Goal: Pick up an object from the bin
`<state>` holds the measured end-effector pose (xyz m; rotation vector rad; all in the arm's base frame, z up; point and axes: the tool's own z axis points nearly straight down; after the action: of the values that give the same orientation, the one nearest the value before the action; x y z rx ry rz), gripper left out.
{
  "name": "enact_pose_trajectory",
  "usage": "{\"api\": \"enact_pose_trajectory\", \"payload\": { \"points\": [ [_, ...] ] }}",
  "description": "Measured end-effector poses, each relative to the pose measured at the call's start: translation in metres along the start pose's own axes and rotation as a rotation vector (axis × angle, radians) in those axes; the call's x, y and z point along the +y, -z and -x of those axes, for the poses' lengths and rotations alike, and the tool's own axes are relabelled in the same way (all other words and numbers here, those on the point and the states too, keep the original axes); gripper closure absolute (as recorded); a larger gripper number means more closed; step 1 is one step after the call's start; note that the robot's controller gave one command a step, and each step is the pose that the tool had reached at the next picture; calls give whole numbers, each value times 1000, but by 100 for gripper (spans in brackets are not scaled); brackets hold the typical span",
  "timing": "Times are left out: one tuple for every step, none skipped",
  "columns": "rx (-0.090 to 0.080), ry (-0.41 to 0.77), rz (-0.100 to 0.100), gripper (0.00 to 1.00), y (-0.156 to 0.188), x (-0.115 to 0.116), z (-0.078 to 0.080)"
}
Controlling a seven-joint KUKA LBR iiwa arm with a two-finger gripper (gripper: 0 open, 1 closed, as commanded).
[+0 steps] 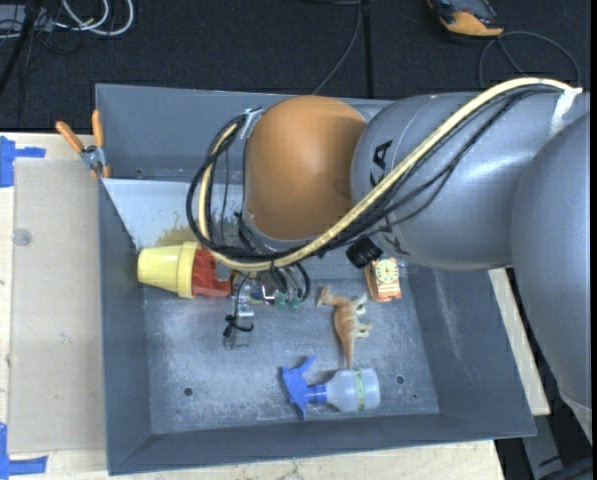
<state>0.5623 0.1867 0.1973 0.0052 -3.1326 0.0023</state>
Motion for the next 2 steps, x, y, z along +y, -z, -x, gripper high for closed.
{"api": "enact_pose_trajectory", "payload": {
  "points": [
    [-8,-3,1,0,5,-1,2],
    [-14,-1,7,0,-22,-27,-6]
  ]
}}
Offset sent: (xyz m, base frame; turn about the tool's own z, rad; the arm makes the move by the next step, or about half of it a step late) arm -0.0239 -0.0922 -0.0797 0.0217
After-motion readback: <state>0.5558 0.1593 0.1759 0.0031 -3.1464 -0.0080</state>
